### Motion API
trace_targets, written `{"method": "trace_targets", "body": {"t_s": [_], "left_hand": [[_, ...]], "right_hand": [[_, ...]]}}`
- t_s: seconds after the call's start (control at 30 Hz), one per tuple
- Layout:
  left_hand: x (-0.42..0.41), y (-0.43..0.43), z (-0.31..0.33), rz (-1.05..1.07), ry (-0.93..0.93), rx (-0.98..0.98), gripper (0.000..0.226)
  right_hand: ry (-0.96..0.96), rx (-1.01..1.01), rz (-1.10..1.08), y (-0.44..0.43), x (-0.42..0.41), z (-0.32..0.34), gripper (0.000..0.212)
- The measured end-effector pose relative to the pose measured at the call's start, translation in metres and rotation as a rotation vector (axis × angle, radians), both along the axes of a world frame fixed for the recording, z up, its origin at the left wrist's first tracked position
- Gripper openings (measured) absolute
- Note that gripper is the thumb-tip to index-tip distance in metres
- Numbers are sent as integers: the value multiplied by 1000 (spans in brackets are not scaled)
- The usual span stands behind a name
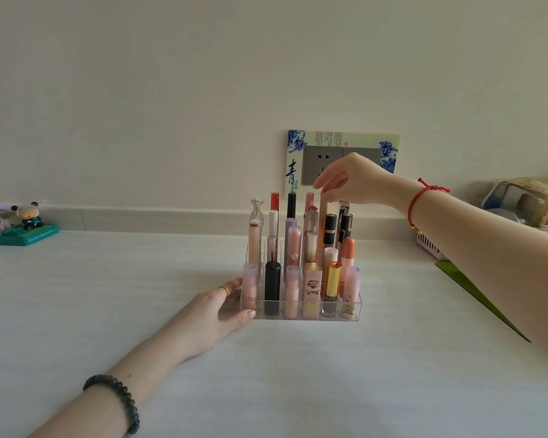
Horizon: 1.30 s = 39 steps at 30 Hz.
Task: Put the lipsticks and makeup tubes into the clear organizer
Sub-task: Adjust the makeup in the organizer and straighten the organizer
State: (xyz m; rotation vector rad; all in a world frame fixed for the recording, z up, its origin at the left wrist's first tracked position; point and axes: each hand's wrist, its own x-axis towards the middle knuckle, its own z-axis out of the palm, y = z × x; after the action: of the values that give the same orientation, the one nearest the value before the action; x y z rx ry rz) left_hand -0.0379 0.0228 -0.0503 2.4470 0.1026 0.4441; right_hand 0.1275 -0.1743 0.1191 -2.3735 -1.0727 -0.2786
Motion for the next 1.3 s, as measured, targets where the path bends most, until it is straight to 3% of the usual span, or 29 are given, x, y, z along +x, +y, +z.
{"method": "trace_targets", "body": {"t_s": [0.9,1.3], "left_hand": [[-2,-1,0,-10,-10,-3,54],[1,2,-1,-7,-14,5,56]], "right_hand": [[-5,-11,2,-4,1,4,21],[-83,199,-19,-23,-12,8,16]]}}
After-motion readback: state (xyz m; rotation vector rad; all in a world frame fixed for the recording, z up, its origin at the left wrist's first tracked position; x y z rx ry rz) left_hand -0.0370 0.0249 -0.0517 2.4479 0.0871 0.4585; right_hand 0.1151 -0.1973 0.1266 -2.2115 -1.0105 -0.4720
